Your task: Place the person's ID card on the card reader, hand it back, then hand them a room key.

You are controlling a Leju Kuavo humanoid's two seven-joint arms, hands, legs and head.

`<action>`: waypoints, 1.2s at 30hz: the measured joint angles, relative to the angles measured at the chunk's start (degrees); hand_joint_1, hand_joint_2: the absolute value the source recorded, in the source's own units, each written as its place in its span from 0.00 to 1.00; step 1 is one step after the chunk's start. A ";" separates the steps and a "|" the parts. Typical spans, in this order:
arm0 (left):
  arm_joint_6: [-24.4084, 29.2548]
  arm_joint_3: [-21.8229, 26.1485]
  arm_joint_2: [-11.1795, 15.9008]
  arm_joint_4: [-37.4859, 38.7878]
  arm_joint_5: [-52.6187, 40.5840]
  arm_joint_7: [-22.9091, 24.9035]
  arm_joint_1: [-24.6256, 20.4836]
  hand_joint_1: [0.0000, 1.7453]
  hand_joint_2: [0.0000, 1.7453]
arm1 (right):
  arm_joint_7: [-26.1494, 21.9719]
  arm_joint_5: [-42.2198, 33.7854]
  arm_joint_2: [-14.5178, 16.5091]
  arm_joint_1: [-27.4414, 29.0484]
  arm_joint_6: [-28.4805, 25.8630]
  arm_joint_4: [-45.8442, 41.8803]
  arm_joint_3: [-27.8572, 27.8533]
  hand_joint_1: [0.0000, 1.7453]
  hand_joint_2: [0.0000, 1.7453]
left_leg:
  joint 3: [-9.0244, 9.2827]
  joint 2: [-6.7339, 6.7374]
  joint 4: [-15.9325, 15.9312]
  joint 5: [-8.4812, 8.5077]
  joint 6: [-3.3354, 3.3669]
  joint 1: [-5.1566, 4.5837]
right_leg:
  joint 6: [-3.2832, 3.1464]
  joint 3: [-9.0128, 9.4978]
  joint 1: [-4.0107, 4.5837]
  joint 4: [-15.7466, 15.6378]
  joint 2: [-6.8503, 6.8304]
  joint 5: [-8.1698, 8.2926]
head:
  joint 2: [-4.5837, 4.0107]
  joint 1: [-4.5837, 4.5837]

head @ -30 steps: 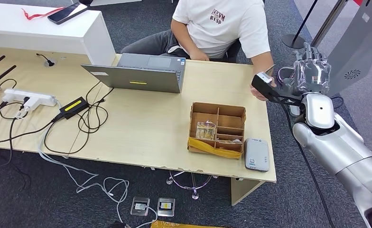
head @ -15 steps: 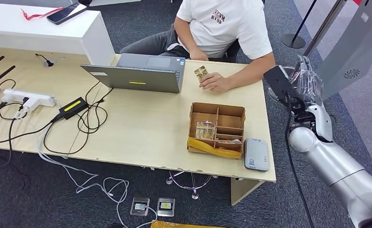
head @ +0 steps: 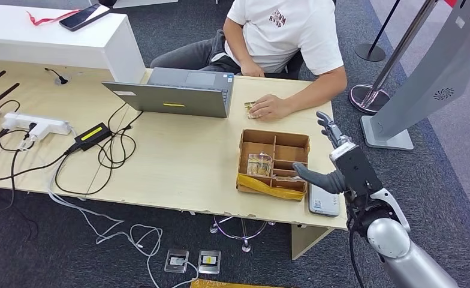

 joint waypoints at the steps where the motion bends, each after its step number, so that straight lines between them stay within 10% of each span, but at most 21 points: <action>1: 0.02 -0.05 0.00 0.00 0.24 -0.04 0.00 0.00 1.00 | -0.14 0.59 -0.04 1.06 1.08 -1.13 -0.16 0.00 1.00 | 0.00 0.00 0.00 0.00 0.00 0.00 | 0.00 0.00 0.00 0.00 0.00 0.00 | 0.00 -0.01; 10: 0.19 -1.06 0.20 0.00 1.42 -0.06 -0.05 0.00 1.00 | 5.34 11.14 0.06 5.69 5.62 -5.12 0.04 0.00 1.00 | -0.04 0.02 -0.01 0.00 0.00 0.00 | 0.00 0.00 0.00 0.01 0.00 0.00 | 0.00 -0.01; 20: 0.67 -2.67 0.24 -0.04 3.14 0.73 -0.27 0.00 1.00 | 19.87 47.01 2.65 5.19 7.08 0.35 7.65 0.00 1.00 | -0.08 0.01 -0.02 0.00 0.00 0.01 | 0.00 -0.02 0.01 0.02 0.00 0.00 | 0.00 -0.01; 36: 0.94 -5.05 0.26 -0.04 5.11 1.30 -0.39 0.00 1.00 | 23.46 53.20 6.57 1.86 3.59 11.57 12.08 0.00 1.00 | -0.08 -0.01 -0.02 0.01 -0.01 0.01 | 0.00 -0.02 0.00 0.03 0.00 0.00 | 0.00 0.00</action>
